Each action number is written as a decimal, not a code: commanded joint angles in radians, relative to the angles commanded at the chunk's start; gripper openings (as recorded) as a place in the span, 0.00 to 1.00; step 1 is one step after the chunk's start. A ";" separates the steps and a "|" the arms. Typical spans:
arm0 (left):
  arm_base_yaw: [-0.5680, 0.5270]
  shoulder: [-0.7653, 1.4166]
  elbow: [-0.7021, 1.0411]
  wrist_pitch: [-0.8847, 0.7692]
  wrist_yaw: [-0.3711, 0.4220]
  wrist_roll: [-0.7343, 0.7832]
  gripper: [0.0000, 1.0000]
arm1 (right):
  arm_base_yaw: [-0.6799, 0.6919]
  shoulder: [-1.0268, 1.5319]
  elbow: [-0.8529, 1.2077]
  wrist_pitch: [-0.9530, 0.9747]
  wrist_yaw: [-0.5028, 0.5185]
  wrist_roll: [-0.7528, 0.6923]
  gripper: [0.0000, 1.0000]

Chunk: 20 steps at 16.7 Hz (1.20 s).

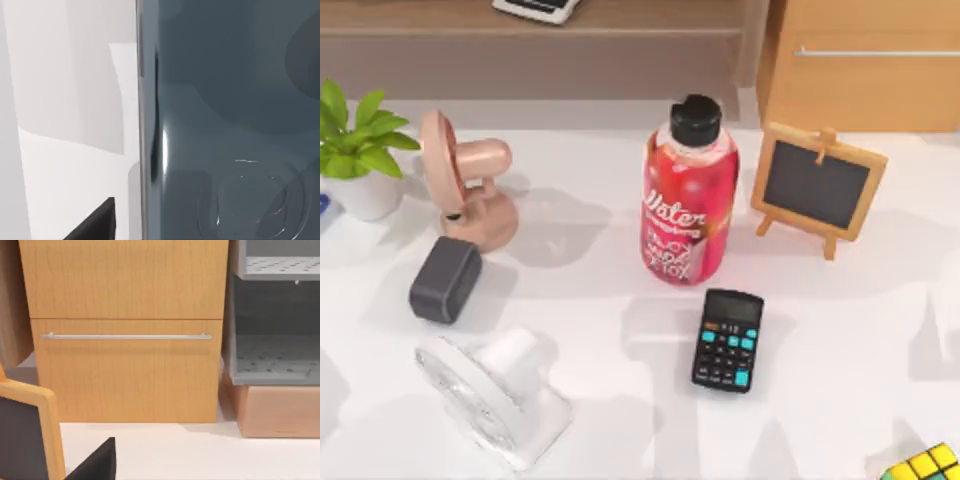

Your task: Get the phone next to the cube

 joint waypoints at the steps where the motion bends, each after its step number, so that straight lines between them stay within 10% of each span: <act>1: 0.000 0.015 -0.011 0.030 0.000 0.001 1.00 | 0.000 0.000 0.000 0.000 0.000 0.000 1.00; 8: 0.001 0.071 -0.055 0.129 0.000 0.002 1.00 | 0.000 0.000 0.000 0.000 0.000 0.000 1.00; 20: 0.001 0.071 -0.055 0.129 0.000 0.002 0.10 | 0.000 0.000 0.000 0.000 0.000 0.000 1.00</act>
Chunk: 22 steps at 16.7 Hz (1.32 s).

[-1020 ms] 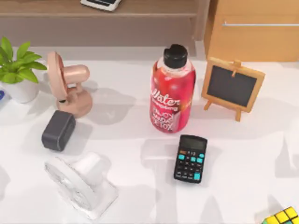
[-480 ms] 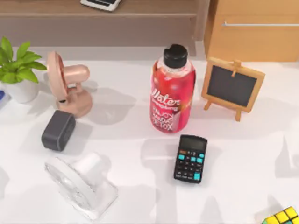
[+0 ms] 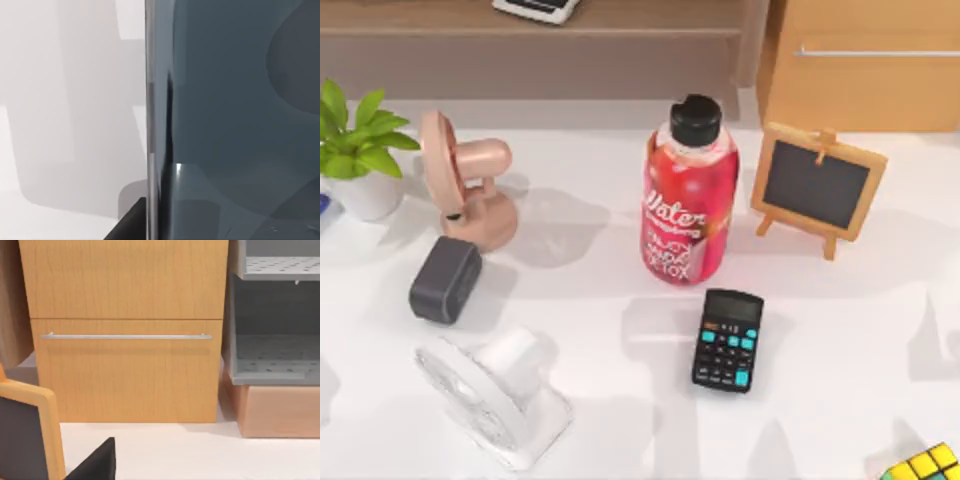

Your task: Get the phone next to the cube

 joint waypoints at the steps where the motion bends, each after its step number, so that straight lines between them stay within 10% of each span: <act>1: 0.000 0.000 0.000 0.000 0.000 0.000 0.02 | 0.000 0.000 0.000 0.000 0.000 0.000 1.00; 22: -0.021 -0.087 0.065 -0.126 0.016 -0.028 0.00 | 0.000 0.000 0.000 0.000 0.000 0.000 1.00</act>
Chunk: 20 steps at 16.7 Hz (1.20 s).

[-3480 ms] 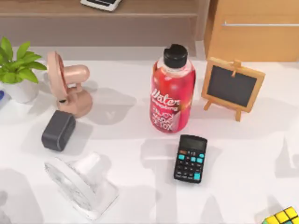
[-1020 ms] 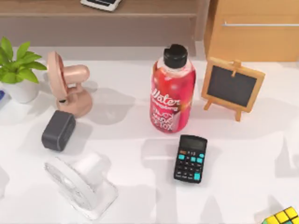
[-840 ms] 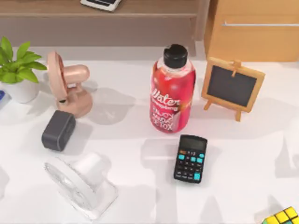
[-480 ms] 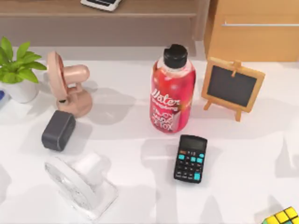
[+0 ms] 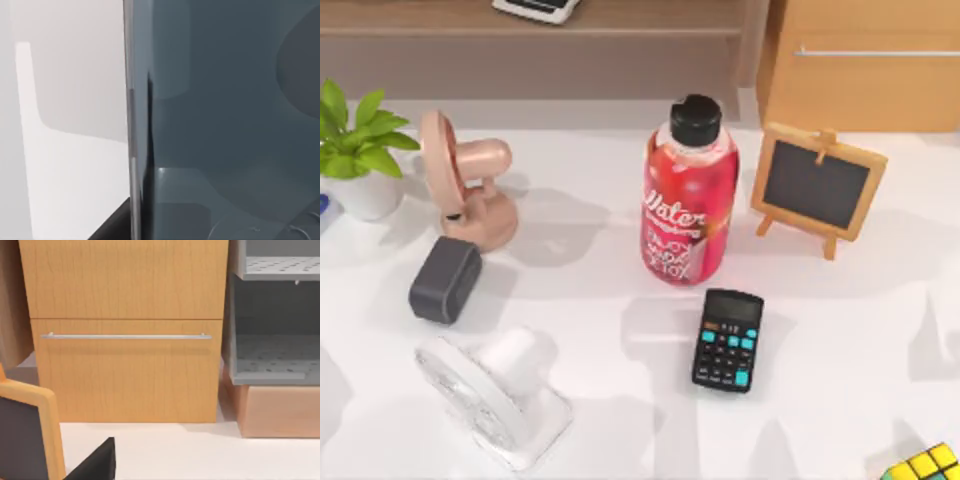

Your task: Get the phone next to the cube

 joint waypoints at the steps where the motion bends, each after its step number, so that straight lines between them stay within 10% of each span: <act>1: -0.020 -0.015 0.011 -0.015 0.005 -0.020 0.00 | 0.000 0.000 0.000 0.000 0.000 0.000 1.00; 9: -0.413 -0.095 0.118 -0.194 0.101 -0.419 0.00 | 0.000 0.000 0.000 0.000 0.000 0.000 1.00; 20: -1.274 -0.043 0.480 -0.295 0.186 -1.306 0.00 | 0.000 0.000 0.000 0.000 0.000 0.000 1.00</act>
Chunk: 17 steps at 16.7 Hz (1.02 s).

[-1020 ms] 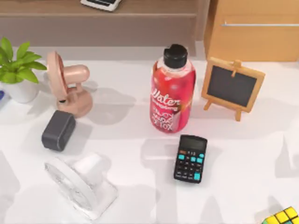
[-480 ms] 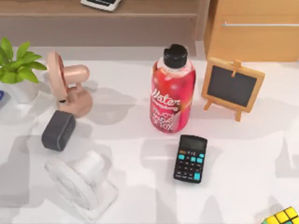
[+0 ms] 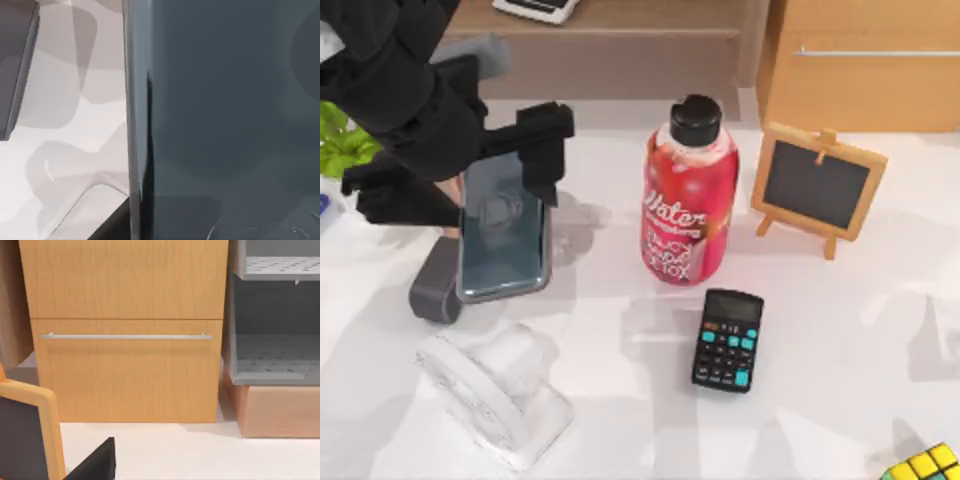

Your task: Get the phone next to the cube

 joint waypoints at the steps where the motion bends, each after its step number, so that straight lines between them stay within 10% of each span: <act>1: -0.082 0.020 0.025 -0.004 -0.005 -0.079 0.00 | 0.000 0.000 0.000 0.000 0.000 0.000 1.00; 10: -0.680 0.282 0.120 -0.010 -0.158 -0.625 0.00 | 0.000 0.000 0.000 0.000 0.000 0.000 1.00; 17: -0.820 0.385 0.116 -0.003 -0.231 -0.744 0.00 | 0.000 0.000 0.000 0.000 0.000 0.000 1.00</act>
